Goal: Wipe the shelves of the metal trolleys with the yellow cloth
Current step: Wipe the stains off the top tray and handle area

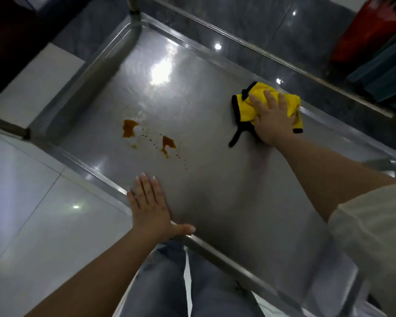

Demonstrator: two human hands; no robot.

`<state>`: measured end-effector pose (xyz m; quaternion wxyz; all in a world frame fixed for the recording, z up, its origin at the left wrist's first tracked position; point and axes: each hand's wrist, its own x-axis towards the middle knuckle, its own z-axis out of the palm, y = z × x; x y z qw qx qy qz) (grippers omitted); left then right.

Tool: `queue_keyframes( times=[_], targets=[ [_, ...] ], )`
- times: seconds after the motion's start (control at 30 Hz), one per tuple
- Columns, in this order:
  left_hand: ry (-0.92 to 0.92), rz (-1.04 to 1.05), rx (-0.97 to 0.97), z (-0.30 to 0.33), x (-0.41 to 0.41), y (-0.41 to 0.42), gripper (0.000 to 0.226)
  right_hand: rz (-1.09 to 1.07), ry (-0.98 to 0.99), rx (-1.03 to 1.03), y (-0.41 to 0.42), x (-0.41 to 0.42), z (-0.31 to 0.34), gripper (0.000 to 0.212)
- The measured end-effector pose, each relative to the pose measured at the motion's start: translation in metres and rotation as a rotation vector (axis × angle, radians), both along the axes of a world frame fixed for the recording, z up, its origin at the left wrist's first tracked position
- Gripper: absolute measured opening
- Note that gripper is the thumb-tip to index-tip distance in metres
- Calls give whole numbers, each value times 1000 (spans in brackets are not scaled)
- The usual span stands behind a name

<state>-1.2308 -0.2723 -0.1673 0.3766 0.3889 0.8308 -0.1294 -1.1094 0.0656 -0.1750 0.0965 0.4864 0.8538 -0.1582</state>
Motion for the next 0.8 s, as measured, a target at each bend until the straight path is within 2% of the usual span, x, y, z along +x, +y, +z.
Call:
queue_keyframes(
  times=[0.2, 0.4, 0.5, 0.63, 0.7, 0.8],
  targets=[
    [16, 18, 35, -2, 2, -1, 157, 98, -20, 80, -31, 24, 0, 61],
    [14, 20, 90, -2, 2, -4, 157, 73, 8, 123, -135, 52, 0, 68],
    [-4, -16, 144, -5, -3, -10, 150, -3, 78, 188, -200, 58, -1, 71],
    [-56, -124, 250, -9, -22, -28, 130, -139, 44, 197, -266, 40, 2, 70],
    [-82, -194, 320, -9, -44, -39, 120, -189, 38, 183, -291, 24, 5, 73],
    [-18, -225, 405, -6, -97, -45, 110, -216, 23, 158, -328, -4, 6, 73]
  ],
)
